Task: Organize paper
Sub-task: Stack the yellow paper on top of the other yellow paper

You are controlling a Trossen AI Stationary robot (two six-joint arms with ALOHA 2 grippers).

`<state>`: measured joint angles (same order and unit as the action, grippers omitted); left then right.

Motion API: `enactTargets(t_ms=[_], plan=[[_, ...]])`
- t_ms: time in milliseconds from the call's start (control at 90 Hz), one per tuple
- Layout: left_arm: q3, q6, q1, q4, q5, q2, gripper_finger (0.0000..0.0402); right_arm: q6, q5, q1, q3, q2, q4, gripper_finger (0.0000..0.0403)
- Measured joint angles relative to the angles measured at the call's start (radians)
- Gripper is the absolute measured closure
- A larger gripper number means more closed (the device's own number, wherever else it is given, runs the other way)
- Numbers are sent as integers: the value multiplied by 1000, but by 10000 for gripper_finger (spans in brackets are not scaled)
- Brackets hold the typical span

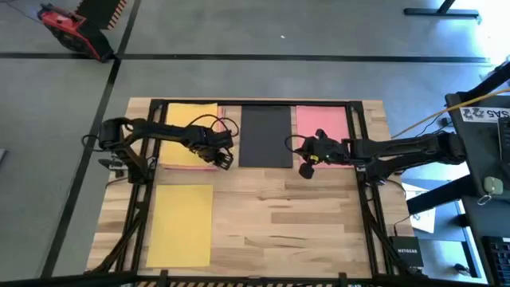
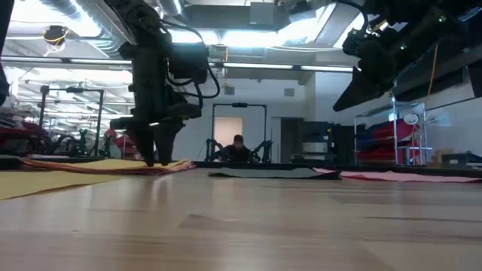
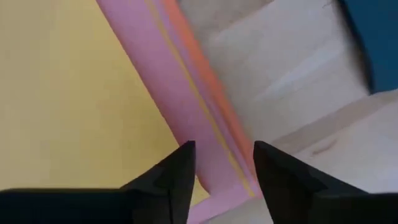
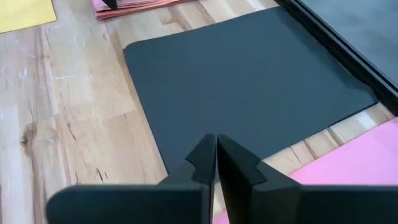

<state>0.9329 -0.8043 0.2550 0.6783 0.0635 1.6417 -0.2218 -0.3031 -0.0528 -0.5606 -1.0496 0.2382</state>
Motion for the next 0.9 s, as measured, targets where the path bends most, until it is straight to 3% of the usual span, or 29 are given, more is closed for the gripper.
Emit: enactTargets(t_ms=[267, 900], plan=[[47, -1, -18, 100, -15, -2, 248, 0, 0, 0, 0, 0, 0, 398], [73, 20, -16, 198, 97, 7, 248, 14, -2, 0, 0, 0, -1, 398]])
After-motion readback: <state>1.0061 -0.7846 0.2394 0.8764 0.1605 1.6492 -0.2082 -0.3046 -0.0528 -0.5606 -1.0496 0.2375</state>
